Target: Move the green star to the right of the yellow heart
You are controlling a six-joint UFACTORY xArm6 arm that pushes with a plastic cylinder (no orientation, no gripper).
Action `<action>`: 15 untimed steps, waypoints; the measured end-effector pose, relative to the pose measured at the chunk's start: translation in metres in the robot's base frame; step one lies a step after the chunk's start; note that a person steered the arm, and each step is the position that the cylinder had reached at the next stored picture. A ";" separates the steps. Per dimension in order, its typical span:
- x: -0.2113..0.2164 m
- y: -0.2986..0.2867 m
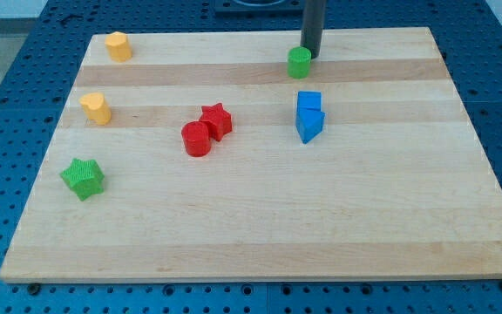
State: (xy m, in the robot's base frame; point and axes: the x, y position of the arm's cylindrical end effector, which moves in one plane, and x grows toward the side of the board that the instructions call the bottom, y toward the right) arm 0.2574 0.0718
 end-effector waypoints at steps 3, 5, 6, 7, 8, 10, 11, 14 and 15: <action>0.012 -0.130; 0.103 -0.218; 0.152 -0.258; 0.191 -0.275; 0.198 -0.329; 0.279 -0.350; 0.270 -0.337; 0.263 -0.260; 0.255 -0.260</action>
State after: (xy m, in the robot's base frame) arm 0.5122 -0.1879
